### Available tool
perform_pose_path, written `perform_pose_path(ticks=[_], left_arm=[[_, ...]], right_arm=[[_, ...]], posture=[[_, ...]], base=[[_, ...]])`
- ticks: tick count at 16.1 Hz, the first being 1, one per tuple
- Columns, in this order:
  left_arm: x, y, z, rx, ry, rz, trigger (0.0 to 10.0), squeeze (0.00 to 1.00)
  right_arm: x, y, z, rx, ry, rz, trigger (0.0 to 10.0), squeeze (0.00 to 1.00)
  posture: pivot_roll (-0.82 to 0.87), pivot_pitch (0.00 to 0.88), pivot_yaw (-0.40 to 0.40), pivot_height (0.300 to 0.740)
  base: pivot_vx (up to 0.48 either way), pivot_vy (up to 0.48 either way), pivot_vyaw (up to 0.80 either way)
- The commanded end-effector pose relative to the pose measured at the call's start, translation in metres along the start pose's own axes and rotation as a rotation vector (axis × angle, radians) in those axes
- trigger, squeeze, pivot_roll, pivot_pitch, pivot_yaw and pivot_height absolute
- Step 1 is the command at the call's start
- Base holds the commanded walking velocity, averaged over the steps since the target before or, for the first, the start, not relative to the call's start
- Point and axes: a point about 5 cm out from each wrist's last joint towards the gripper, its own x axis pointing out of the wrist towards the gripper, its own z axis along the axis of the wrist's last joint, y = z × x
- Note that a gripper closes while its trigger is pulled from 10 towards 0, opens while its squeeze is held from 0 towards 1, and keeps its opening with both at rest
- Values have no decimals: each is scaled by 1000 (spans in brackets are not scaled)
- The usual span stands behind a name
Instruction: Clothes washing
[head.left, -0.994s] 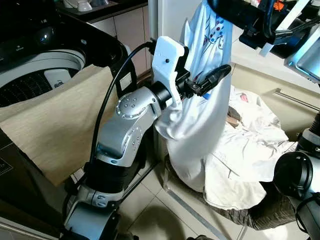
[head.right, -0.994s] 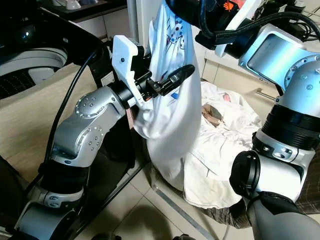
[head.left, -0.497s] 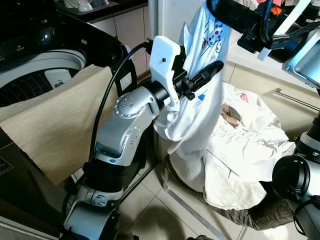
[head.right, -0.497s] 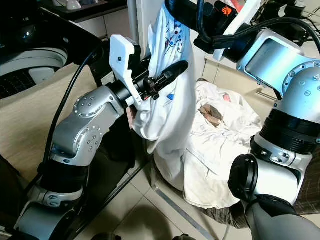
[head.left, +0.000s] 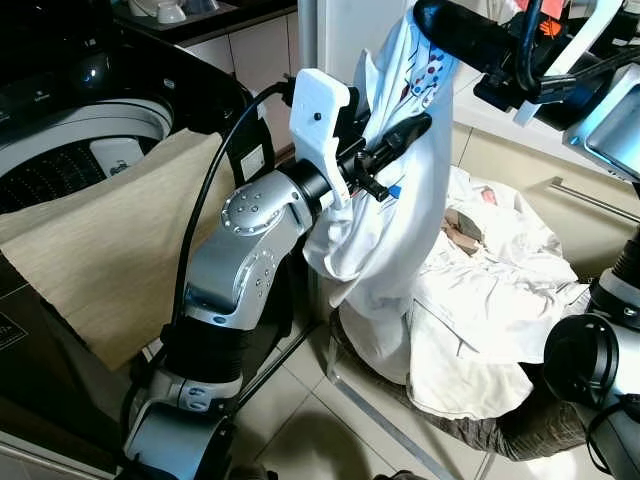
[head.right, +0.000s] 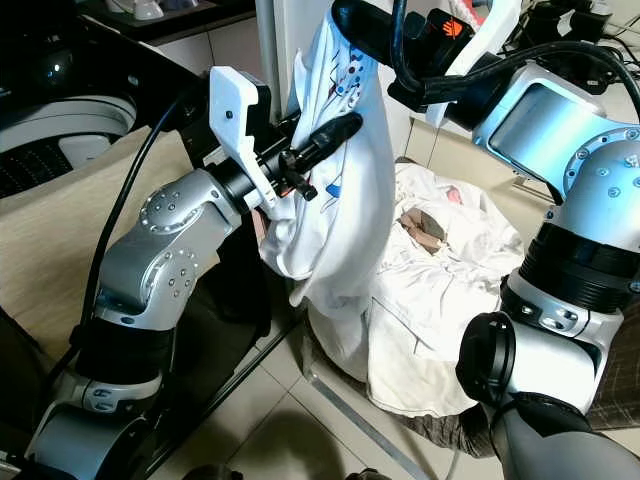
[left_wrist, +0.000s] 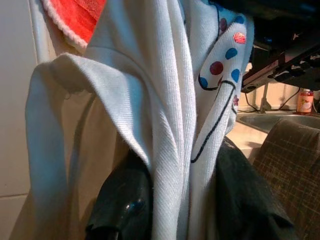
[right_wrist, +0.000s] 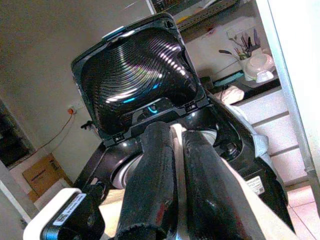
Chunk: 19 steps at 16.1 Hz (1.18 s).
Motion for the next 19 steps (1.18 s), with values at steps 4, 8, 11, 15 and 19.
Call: perform_pose_path(ticks=[4, 8, 11, 15, 19], left_arm=[[-3, 9, -2, -10, -2, 47, 0, 0], [-7, 27, 0, 25, 7, 147, 0, 0], [-11, 53, 12, 133, 0, 246, 0, 0], [-37, 132, 149, 911, -194, 669, 0, 0], [-68, 183, 180, 1139, 165, 902, 0, 0]], right_arm=[[-2, 7, 3, -68, -19, 27, 3529, 0], [-6, 5, 1, -44, -54, 15, 10000, 1000], [-16, -2, 15, -82, -163, -69, 10000, 0], [-28, 5, -6, -220, -47, -81, 10000, 0], [-19, 12, -65, -265, 180, -87, 10000, 0]], posture=[[-90, 0, 34, 740], [-87, 0, 37, 740], [-88, 0, 37, 740], [-78, 0, 35, 740], [-78, 0, 53, 740]], base=[[0, 0, 0], [0, 0, 0], [0, 0, 0], [0, 0, 0], [0, 0, 0]])
